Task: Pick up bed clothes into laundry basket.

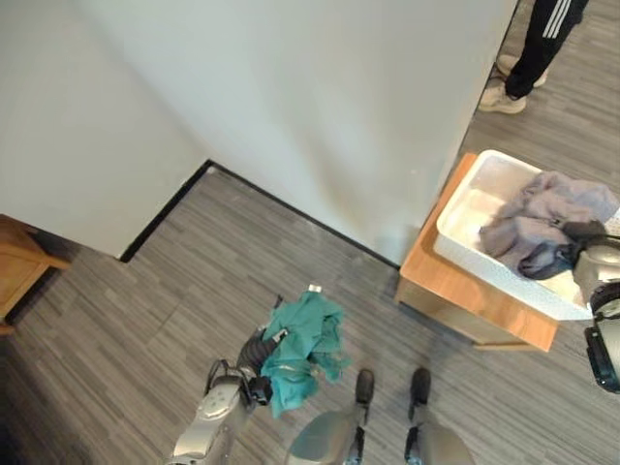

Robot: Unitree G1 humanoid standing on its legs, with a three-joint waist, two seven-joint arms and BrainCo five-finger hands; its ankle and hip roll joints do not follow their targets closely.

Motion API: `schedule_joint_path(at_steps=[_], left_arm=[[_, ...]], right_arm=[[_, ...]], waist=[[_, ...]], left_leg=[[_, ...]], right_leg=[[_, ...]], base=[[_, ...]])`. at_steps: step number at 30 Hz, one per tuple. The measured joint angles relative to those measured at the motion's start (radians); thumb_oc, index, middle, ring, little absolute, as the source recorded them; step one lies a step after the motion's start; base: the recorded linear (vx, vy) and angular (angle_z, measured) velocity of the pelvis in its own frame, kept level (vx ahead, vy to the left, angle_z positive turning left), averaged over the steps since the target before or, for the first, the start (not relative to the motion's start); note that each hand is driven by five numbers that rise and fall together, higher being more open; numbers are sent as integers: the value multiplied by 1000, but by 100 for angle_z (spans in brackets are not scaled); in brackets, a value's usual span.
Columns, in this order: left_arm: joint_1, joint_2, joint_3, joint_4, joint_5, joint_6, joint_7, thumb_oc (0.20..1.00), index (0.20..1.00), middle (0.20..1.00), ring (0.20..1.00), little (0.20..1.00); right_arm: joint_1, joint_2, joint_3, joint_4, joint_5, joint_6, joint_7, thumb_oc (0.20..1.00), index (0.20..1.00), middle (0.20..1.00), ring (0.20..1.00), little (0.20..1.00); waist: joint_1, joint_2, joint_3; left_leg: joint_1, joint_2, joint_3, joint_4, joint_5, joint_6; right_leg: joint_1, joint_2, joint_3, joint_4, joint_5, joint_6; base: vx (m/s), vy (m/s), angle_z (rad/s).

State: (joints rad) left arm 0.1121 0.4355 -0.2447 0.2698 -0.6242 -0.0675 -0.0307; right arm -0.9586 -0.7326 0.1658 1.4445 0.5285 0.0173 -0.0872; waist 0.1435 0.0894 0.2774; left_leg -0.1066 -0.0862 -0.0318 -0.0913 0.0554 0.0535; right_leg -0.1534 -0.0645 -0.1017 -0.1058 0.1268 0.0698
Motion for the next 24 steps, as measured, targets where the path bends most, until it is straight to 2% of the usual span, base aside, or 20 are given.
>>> schedule_joint_path(at_steps=[3, 4, 5, 7, 24], left_arm=[[-4, 0, 11, -2, 0, 3, 7, 200, 200, 200, 200, 200], [-4, 0, 12, -2, 0, 3, 7, 200, 200, 200, 200, 200], [-2, 0, 11, -2, 0, 4, 7, 200, 200, 200, 200, 200], [-1, 0, 10, -2, 0, 5, 4, 200, 200, 200, 200, 200], [9, 0, 10, -2, 0, 14, -17, 200, 200, 200, 200, 200]], right_arm=[[0, -30, 1, -3, 2, 0, 3, 200, 200, 200, 200, 200], [-1, -35, 3, -4, 2, 0, 4, 369, 369, 369, 369, 369], [-4, -44, 46, -4, -1, 1, 9, 1000, 1000, 1000, 1000, 1000], [-9, -48, 86, -5, -5, 4, 25, 1000, 1000, 1000, 1000, 1000], [-20, -46, 119, -20, -63, 15, 90, 1000, 1000, 1000, 1000, 1000]], waist=[[-2, 4, -2], [-1, 4, -2], [-3, 4, -2], [-2, 5, -2], [-4, 10, -12]], left_leg=[[1, 1, 2, 0, 0, 0], [1, 1, 2, 0, 0, 0], [2, 2, 5, 0, 0, 0], [3, 3, 10, 0, 0, 0], [15, 4, 21, 0, 5, 0]], right_leg=[[0, 1, 2, 0, 0, 0], [0, 1, 2, 0, 0, 0], [0, 2, 4, 0, 1, -1], [0, 3, 7, 0, 2, -2], [6, 6, 22, 1, 12, -4]], base=[[25, -11, -2], [0, 0, 0], [23, -17, -4], [20, -16, -6], [1, -1, 0]])
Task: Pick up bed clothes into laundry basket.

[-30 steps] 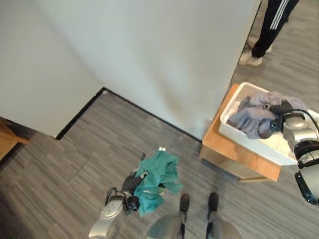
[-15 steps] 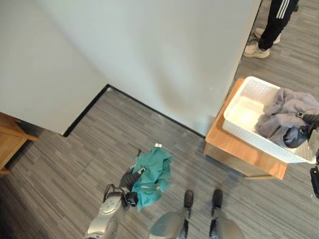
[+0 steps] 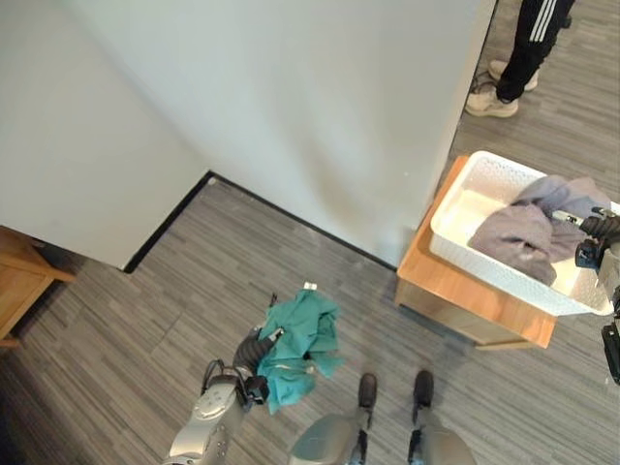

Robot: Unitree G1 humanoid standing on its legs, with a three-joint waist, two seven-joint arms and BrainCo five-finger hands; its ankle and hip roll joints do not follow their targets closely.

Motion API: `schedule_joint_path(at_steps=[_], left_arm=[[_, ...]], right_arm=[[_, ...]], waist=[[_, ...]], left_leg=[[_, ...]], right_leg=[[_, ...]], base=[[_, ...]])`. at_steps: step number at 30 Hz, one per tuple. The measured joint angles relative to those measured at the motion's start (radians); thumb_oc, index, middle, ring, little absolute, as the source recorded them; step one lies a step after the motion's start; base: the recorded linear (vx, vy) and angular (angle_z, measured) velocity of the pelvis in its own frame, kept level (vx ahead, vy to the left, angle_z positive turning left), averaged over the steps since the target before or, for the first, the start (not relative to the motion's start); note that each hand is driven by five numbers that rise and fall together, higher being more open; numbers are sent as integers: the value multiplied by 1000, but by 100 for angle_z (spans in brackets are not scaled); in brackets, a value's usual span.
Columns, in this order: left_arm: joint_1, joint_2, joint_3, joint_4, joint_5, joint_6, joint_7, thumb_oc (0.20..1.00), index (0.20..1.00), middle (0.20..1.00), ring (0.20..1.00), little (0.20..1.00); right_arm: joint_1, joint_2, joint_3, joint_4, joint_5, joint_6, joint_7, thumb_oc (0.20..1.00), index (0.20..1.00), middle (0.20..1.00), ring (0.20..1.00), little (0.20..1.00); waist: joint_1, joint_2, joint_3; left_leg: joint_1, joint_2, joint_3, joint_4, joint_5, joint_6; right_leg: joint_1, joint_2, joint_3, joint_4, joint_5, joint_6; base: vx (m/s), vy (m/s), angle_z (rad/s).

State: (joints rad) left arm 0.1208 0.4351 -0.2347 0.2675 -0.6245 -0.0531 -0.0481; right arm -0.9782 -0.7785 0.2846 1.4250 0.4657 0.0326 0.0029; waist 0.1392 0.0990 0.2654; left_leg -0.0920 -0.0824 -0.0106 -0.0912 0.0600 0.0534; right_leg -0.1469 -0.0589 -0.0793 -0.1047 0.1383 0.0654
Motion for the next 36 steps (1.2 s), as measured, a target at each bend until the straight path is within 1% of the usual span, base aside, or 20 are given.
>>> schedule_joint_path(at_steps=[4, 7, 8, 9, 10, 11, 12, 13, 15, 16, 17, 19, 20, 22, 23, 28, 29, 31, 34, 36], left_arm=[[-3, 0, 2, -1, 0, 10, -1, 200, 200, 200, 200, 200], [4, 27, 14, -38, 0, 18, 0, 200, 200, 200, 200, 200], [3, 48, 20, -68, 0, 21, 0, 200, 200, 200, 200, 200], [2, 88, 64, -130, 0, 20, 0, 200, 200, 200, 200, 200], [0, 131, 139, -199, 0, 10, 2, 200, 200, 200, 200, 200], [-21, 140, 159, -209, 0, 8, 5, 200, 200, 200, 200, 200], [-88, 202, 169, -256, 0, 10, 5, 200, 200, 200, 200, 200], [-118, 252, 170, -284, 1, 2, 5, 200, 200, 200, 200, 200], [-189, 294, 185, -298, 1, -24, 6, 200, 200, 200, 200, 200], [-286, 309, 137, -301, 3, -23, 7, 200, 200, 200, 200, 200], [-317, 315, 124, -304, 8, -24, 5, 200, 200, 200, 200, 200], [-375, 311, 105, -303, 11, -29, 7, 200, 200, 200, 200, 200], [-453, 318, 59, -306, 13, -29, 3, 200, 200, 200, 200, 200], [-475, 308, 51, -306, 16, -36, 3, 200, 200, 200, 200, 200], [-480, 302, 33, -308, 18, -33, 1, 200, 200, 200, 200, 200], [-533, 305, -55, -289, 23, -28, 0, 200, 200, 200, 200, 200], [-572, 313, -90, -267, 22, -31, 3, 200, 200, 200, 200, 200], [-743, 323, -237, -123, 22, -26, 3, 200, 200, 200, 200, 200], [-742, 305, -231, -139, 21, -26, 1, 200, 200, 200, 200, 200], [-742, 305, -231, -140, 21, -26, 1, 200, 200, 200, 200, 200]], right_arm=[[4, 1, 8, -15, -34, 3, 3, 1000, 1000, 1000, 1000, 1000], [49, 11, 20, -187, -33, 9, 6, 1000, 1000, 1000, 1000, 1000], [93, 9, 20, -310, -29, 16, -1, 1000, 1000, 1000, 1000, 1000], [249, 21, -38, -631, -9, -1, 3, 1000, 1000, 1000, 1000, 1000], [449, 89, -113, -962, 24, -56, 19, 1000, 1000, 1000, 1000, 1000], [512, 112, -122, -1040, 41, -62, 26, 1000, 1000, 1000, 1000, 1000], [715, 142, -180, -1233, 68, -60, 39, 1000, 1000, 1000, 1000, 1000], [795, 150, -191, -1289, 84, -62, 53, 1000, 1000, 1000, 1000, 1000], [850, 159, -205, -1289, 92, -58, 60, 1000, 1000, 1000, 1000, 1000], [936, 195, -290, -1348, 92, -58, 59, 1000, 1000, 1000, 1000, 1000], [963, 208, -309, -1380, 92, -59, 60, 1000, 1000, 1000, 1000, 1000], [988, 213, -323, -1428, 90, -60, 68, 1000, 1000, 1000, 1000, 1000], [1033, 229, -366, -1520, 90, -65, 71, 1000, 1000, 1000, 1000, 1000], [1023, 224, -365, -1527, 90, -79, 71, 1000, 1000, 1000, 1000, 1000], [1020, 224, -368, -1525, 89, -81, 69, 1000, 1000, 1000, 1000, 1000], [1044, 237, -398, -1542, 90, -89, 71, 1000, 1000, 1000, 1000, 1000], [1061, 246, -401, -1555, 91, -89, 72, 1000, 1000, 1000, 1000, 1000], [1108, 295, -361, -1608, 110, -92, 99, 1000, 1000, 1000, 1000, 1000], [1113, 288, -361, -1612, 130, -90, 112, 1000, 1000, 1000, 1000, 1000], [1117, 284, -368, -1612, 133, -90, 112, 1000, 1000, 1000, 1000, 1000]], waist=[[-4, -4, -13], [-24, -15, -36], [-34, -20, -38], [-52, -32, -44], [-61, -43, -56], [-71, -44, -59], [-80, -43, -62], [-79, -48, -67], [-108, -47, -75], [-120, -43, -91], [-129, -43, -100], [-167, -39, -117], [-182, -33, -126], [-198, -30, -130], [-220, -29, -133], [-233, -17, -149], [-233, -16, -151], [-243, -9, -167], [-280, -4, -170], [-286, -4, -171]], left_leg=[[10, 0, 1, 0, 0, 0], [14, 1, 4, 0, 0, 0], [17, 3, 8, 0, -1, -1], [19, 5, 20, 0, -3, -5], [29, 10, 27, 0, -7, -10], [40, 11, 29, 0, -11, -16], [54, 12, 24, 0, -15, -22], [52, 13, 19, -1, -16, -23], [57, 13, 29, -1, -24, -32], [58, 11, 24, -1, -24, -33], [58, 11, 27, -1, -24, -33], [62, 11, 30, -1, -25, -34], [65, 12, 32, -1, -24, -33], [70, 12, 37, -1, -25, -33], [80, 18, 48, -1, -29, -38], [82, 30, 56, -1, -29, -39], [82, 30, 58, -1, -28, -39], [76, 35, 71, -1, -29, -40], [78, 37, 88, -1, -30, -41], [79, 40, 90, -1, -30, -39]], right_leg=[[9, 1, 3, 0, 0, 0], [12, 2, 7, 0, 1, 0], [13, 4, 12, 2, 1, 0], [12, 8, 21, 2, 1, -1], [18, 13, 28, 4, 2, -1], [28, 14, 34, 4, 1, 0], [46, 15, 26, 3, -5, -2], [47, 15, 23, 4, -4, -4], [48, 13, 34, 3, -2, -5], [50, 11, 29, 3, -3, -5], [50, 11, 31, 3, -3, -5], [51, 11, 35, 0, -7, 1], [53, 11, 36, 0, -7, 1], [57, 14, 42, 3, -2, -5], [63, 20, 52, 0, -5, -4], [56, 33, 61, -1, -9, -14], [55, 34, 63, -1, -8, -12], [50, 39, 72, 2, -5, -14], [46, 43, 88, 4, 1, -22], [45, 46, 89, 3, 1, -22]], base=[[0, 0, 0], [26, 8, -2], [63, 15, -9], [100, -2, -25], [117, -13, -26], [126, -27, -8], [92, -30, 7], [93, -28, 3], [78, -30, -10], [68, -29, -1], [62, -18, 1], [41, -8, -6], [12, -3, -7], [27, 2, -17], [33, 3, -15], [28, -9, -5], [0, 0, 0], [4, 0, -27], [5, -2, -23], [45, -10, 2]])
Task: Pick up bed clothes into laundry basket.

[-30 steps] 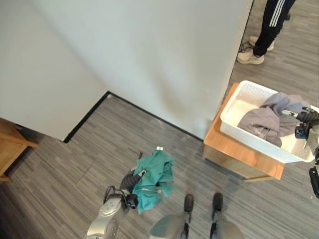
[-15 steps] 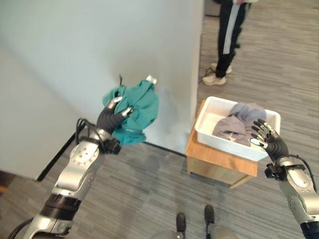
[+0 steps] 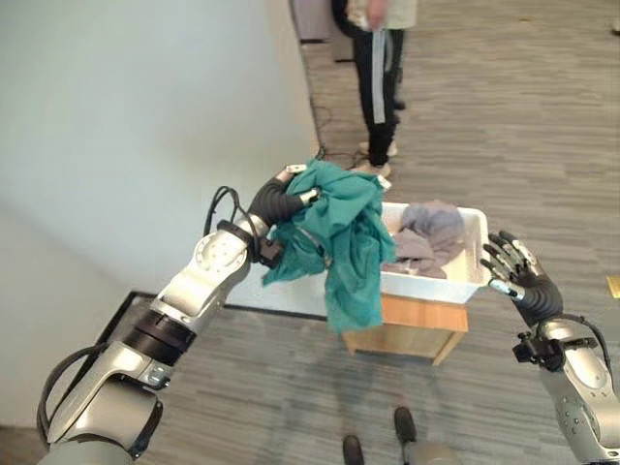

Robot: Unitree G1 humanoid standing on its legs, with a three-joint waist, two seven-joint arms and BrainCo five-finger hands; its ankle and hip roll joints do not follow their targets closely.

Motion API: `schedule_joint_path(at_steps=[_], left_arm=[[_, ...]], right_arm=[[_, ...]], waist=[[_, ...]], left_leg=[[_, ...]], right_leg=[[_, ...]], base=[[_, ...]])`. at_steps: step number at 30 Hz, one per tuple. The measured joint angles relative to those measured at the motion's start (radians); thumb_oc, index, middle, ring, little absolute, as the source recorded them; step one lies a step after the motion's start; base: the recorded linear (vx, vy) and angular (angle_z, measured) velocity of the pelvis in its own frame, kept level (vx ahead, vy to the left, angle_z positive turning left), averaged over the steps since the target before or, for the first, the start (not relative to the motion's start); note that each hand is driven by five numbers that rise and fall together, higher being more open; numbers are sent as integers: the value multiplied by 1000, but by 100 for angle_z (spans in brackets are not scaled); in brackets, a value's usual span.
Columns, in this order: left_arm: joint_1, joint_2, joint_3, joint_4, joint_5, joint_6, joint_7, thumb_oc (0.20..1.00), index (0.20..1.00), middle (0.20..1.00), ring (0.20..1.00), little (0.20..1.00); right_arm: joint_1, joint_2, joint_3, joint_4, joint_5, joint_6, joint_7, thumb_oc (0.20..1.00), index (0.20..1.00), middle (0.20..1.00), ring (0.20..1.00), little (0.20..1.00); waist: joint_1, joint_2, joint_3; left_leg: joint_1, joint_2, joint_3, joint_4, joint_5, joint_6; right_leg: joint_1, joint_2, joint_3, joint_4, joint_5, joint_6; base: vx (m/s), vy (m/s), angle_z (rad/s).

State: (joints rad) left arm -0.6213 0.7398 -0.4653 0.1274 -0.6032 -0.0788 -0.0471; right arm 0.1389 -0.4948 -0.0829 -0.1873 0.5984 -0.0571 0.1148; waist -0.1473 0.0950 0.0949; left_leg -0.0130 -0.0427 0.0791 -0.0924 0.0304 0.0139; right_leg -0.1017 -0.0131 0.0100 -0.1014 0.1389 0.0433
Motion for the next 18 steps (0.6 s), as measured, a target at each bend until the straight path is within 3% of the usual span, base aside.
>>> schedule_joint_path(at_steps=[2, 3, 6, 18], left_arm=[[-157, -11, -153, 169, -10, -11, 3, 200, 200, 200, 200, 200], [-299, 3, -263, 306, -11, 22, 5, 200, 200, 200, 200, 200], [-314, -4, -238, 272, -12, 15, 5, 200, 200, 200, 200, 200], [-462, -73, -258, 328, -3, -12, 36, 200, 200, 200, 200, 200]], right_arm=[[27, 22, 54, 17, 16, -14, 0, 1000, 1000, 1000, 1000, 1000], [6, 36, 157, 37, 31, 8, 21, 1000, 1000, 1000, 1000, 1000], [46, 40, 171, 43, 31, 28, 39, 1000, 1000, 1000, 1000, 1000], [90, 19, 129, 45, 32, 29, 44, 1000, 1000, 1000, 1000, 1000]], waist=[[-15, 1, -3], [-18, 13, -11], [-49, 57, -14], [-97, 125, 23]], left_leg=[[0, 2, -2, 0, -4, -8], [-21, 5, 14, -4, -4, -12], [-36, -2, 30, -1, -3, -9], [-75, 0, 78, -6, -12, -22]], right_leg=[[-7, 1, -4, -1, -14, -5], [-28, 1, 1, -3, -12, 0], [-49, -6, 0, 1, 8, 3], [-107, 0, 50, -1, 16, 0]], base=[[32, 4, 6], [30, 6, -30], [44, 8, -23], [6, 3, -12]])
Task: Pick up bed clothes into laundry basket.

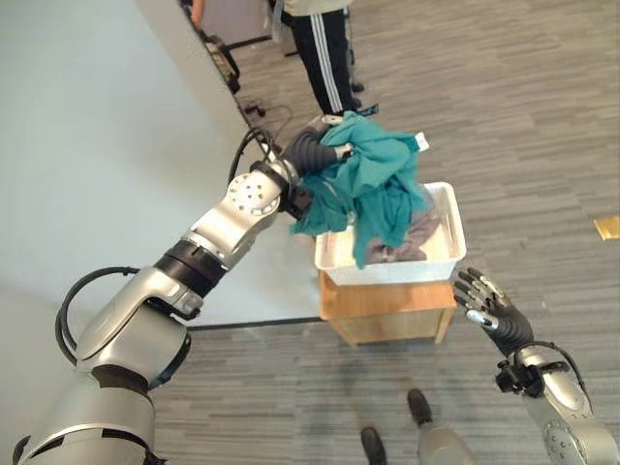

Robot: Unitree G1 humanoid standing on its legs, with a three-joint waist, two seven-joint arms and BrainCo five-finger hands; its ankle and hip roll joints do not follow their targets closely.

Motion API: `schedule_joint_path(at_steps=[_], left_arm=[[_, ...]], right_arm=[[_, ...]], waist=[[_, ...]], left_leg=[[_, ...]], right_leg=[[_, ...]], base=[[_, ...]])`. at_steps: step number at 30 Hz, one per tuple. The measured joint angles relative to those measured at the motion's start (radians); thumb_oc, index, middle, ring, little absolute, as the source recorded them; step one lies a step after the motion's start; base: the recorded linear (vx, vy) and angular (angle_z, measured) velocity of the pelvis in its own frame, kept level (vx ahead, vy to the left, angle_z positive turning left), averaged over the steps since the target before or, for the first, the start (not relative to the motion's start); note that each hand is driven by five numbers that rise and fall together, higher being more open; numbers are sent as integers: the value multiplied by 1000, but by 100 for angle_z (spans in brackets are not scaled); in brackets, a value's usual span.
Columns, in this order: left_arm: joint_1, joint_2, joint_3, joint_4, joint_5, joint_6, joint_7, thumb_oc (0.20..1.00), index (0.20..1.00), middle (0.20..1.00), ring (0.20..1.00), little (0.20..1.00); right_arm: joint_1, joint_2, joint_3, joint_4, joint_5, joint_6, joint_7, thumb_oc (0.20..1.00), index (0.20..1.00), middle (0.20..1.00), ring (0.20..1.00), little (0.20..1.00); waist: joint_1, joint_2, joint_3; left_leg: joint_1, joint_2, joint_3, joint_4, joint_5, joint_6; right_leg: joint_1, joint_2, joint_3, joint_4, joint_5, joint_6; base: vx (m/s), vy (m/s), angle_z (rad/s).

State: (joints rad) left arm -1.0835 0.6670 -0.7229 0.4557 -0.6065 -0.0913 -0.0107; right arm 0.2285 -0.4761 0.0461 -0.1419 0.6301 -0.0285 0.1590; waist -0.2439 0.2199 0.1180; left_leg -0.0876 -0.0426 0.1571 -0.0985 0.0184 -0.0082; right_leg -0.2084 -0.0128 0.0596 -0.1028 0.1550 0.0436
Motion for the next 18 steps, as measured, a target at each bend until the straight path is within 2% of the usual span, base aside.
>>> schedule_joint_path(at_steps=[5, 7, 13, 18], left_arm=[[-42, -5, 1, 24, 1, -16, 9, 200, 200, 200, 200, 200], [-72, -5, 0, 41, 2, -20, 14, 200, 200, 200, 200, 200], [-133, 6, 0, 106, 41, -27, 45, 200, 200, 200, 200, 200], [-207, 29, -1, 168, 41, -31, 64, 200, 200, 200, 200, 200]], right_arm=[[30, -9, 1, 0, 0, 0, 2, 1000, 1000, 1000, 1000, 1000], [30, -19, -1, 0, 0, 0, 2, 1000, 1000, 1000, 1000, 1000], [24, -18, 14, 2, 0, -5, 4, 1000, 1000, 1000, 1000, 1000], [14, -19, 15, 3, -1, -5, 4, 1000, 1000, 1000, 1000, 1000]], waist=[[-5, -1, 39], [-5, -3, 86], [-7, -8, 160], [-3, -23, 179]], left_leg=[[-33, 3, 26, 1, 1, 1], [-39, 4, 45, 5, 5, 7], [-71, 4, 53, 5, 7, 10], [-101, 4, 53, 6, 7, 10]], right_leg=[[-43, 6, 17, 1, 9, -2], [-55, 9, 32, 2, 19, 2], [-92, 13, 41, 3, 29, -3], [-121, 13, 39, 3, 30, -5]], base=[[-17, -6, -18], [-53, 1, -20], [-31, -15, -8], [-7, -1, 0]])
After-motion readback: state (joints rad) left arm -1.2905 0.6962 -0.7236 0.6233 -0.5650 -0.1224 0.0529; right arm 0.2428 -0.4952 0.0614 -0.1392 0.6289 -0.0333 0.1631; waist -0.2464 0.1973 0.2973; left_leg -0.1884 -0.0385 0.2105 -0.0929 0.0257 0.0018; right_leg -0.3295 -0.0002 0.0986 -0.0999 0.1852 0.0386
